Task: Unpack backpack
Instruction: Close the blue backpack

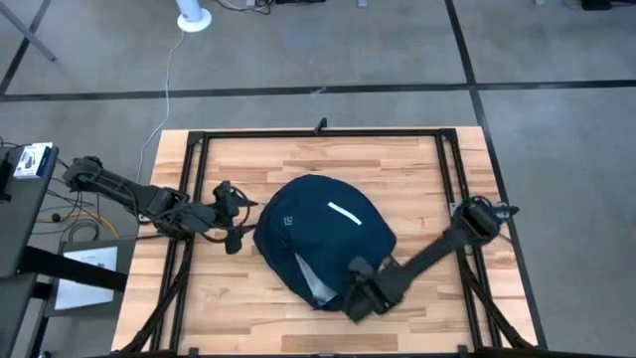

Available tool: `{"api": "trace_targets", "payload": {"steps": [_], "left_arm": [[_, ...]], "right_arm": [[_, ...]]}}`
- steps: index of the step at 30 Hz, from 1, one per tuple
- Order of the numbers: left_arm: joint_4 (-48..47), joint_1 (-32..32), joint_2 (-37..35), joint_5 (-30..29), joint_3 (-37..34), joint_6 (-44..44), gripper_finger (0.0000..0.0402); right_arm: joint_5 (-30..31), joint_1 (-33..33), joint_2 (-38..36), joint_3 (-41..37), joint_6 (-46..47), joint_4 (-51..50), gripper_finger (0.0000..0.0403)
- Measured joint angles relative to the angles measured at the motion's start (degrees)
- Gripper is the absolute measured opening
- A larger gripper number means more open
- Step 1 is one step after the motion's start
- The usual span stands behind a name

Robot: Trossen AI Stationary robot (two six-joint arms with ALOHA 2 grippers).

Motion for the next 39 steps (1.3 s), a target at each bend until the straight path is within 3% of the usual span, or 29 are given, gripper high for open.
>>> {"api": "trace_targets", "payload": {"steps": [6,14,18,24,28,33,39], "left_arm": [[0.2,-3.1,0.0,1.0,0.0,-6.6,0.0269],[0.8,-5.7,1.6,0.6,0.0,-13.1,0.0269],[0.7,-5.6,4.5,-1.5,0.0,-15.2,0.0269],[2.3,-4.7,9.4,-4.0,0.0,-18.2,0.0269],[5.2,-3.9,11.9,-4.1,0.0,-19.3,0.0269],[8.0,-2.4,13.1,-4.0,0.0,-19.0,0.0269],[8.1,-1.7,13.1,-2.8,0.0,-17.1,0.0269]], "right_arm": [[0.4,-7.9,-6.9,-7.0,-18.8,3.8,0.0000],[0.5,-21.2,-22.3,-25.0,-44.4,21.6,0.0000],[0.5,-25.2,-27.2,-26.7,-52.1,19.5,0.0000],[-2.7,-21.1,-36.6,-26.6,-49.2,10.8,0.0000],[-2.3,-12.7,-39.7,-26.6,-48.0,9.1,0.0000],[3.2,-2.5,-36.9,-26.4,-55.4,14.7,0.0014],[14.2,-3.2,-28.4,-19.6,-58.8,16.1,0.0089]]}}
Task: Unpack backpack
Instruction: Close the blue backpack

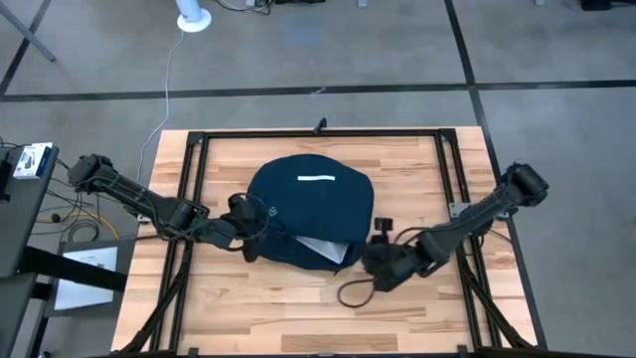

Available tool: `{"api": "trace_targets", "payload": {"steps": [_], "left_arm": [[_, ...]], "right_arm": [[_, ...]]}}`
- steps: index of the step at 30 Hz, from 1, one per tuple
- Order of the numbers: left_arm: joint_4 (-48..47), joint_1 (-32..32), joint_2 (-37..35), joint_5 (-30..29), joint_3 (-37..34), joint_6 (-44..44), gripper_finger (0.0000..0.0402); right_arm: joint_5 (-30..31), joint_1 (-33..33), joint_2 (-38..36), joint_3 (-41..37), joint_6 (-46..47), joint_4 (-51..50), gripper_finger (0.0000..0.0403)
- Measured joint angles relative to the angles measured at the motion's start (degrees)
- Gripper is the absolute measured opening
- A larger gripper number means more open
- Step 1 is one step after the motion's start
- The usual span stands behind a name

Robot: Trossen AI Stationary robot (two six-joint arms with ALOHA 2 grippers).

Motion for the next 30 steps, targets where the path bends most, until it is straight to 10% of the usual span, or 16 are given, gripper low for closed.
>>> {"api": "trace_targets", "payload": {"steps": [14,23,30], "left_arm": [[2.8,-0.4,0.0,2.8,0.0,3.3,0.0269],[2.6,-0.4,0.0,2.9,0.0,4.6,0.0269],[2.8,-0.4,0.0,2.9,0.0,6.1,0.0269]], "right_arm": [[7.0,-8.3,16.5,11.1,-10.8,-2.7,0.0218],[7.7,-7.1,16.2,17.0,-4.5,-5.4,0.0021],[0.3,-2.1,16.1,25.4,-2.7,-5.4,0.0003]]}}
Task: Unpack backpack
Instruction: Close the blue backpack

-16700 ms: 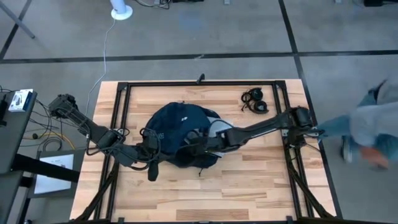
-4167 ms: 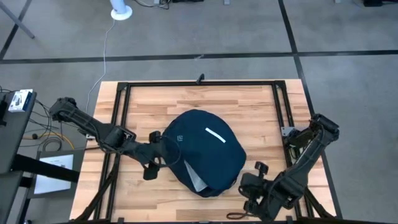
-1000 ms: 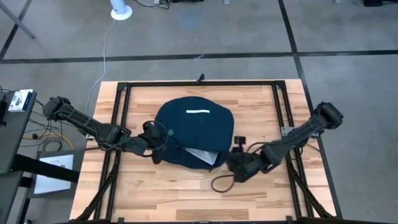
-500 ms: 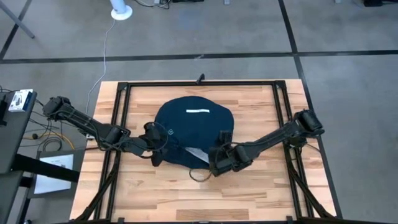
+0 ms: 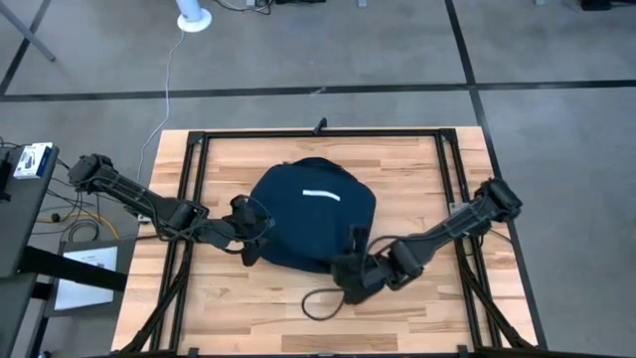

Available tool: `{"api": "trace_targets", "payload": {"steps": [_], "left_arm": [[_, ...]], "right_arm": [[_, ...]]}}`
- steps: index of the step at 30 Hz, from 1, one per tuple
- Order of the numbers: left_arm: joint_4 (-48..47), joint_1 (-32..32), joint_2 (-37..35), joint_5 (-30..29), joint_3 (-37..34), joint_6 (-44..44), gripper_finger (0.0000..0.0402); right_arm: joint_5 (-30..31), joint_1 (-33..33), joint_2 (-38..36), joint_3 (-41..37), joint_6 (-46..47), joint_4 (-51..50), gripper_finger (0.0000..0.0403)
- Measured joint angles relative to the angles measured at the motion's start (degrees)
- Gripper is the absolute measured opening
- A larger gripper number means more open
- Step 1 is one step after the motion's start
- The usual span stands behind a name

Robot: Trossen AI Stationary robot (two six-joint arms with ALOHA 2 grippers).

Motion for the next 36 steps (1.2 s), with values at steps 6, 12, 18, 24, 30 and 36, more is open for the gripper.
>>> {"api": "trace_targets", "payload": {"steps": [6,12,18,24,30,36], "left_arm": [[0.1,0.0,0.0,0.0,0.0,0.2,0.0269],[0.1,0.0,0.0,0.0,0.0,0.9,0.0269],[0.1,0.0,0.0,1.7,0.0,0.8,0.0269],[-2.1,-0.2,-0.3,3.3,1.2,0.7,0.0269],[-12.7,-2.3,-3.1,3.4,4.1,1.3,0.0269],[-19.2,-3.0,-6.7,3.3,4.4,-0.9,0.0269]], "right_arm": [[-4.0,2.3,1.2,-0.5,5.7,-1.9,0.0002],[-4.6,2.8,5.8,-1.7,7.2,-1.5,0.0008],[-7.0,2.0,4.2,-1.5,14.3,-2.5,0.0066],[-6.7,1.9,0.9,2.1,16.3,-1.0,0.0136],[-6.8,0.5,2.9,2.7,7.3,11.3,0.0156],[-13.3,-4.6,8.9,2.6,0.9,24.0,0.0133]]}}
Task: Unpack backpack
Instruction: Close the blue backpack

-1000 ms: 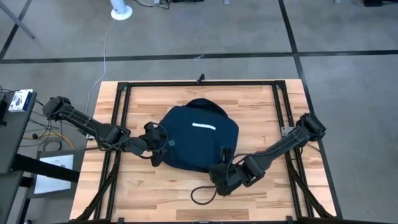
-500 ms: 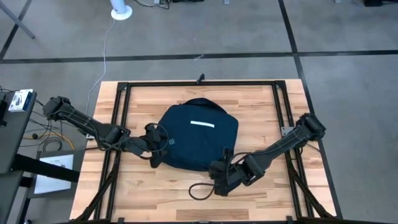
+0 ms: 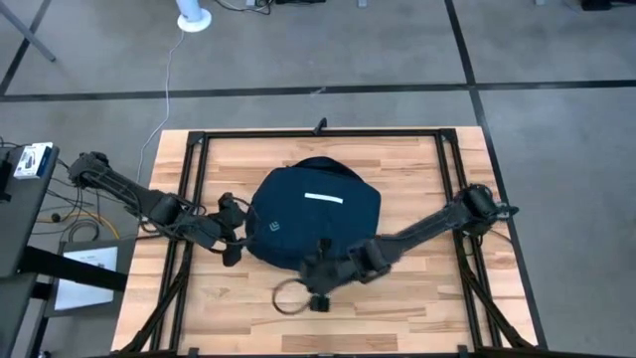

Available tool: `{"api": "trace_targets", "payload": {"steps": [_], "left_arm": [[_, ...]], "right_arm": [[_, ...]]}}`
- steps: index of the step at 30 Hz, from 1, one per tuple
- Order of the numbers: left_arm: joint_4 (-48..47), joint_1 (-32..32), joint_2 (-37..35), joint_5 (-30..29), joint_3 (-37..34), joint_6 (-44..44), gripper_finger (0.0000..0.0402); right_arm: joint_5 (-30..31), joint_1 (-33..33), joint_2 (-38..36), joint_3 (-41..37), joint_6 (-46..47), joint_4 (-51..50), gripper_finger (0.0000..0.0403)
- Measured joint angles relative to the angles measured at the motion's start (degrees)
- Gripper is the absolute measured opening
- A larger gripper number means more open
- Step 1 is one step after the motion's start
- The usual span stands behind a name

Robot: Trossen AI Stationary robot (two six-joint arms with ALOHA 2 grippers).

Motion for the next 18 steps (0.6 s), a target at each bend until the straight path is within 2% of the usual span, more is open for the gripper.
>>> {"api": "trace_targets", "payload": {"steps": [4,9,18], "left_arm": [[-1.1,0.0,-1.6,-0.1,0.0,-0.6,0.0269],[-2.4,0.0,-2.6,-0.1,0.0,-0.6,0.0269],[-4.4,0.0,-2.8,-0.1,0.0,1.3,0.0269]], "right_arm": [[-0.9,-2.6,4.4,-0.1,0.4,3.2,0.0100],[0.0,-3.2,7.5,-0.1,3.8,5.1,0.0014],[14.7,-3.9,7.5,0.4,11.0,-3.3,0.0001]]}}
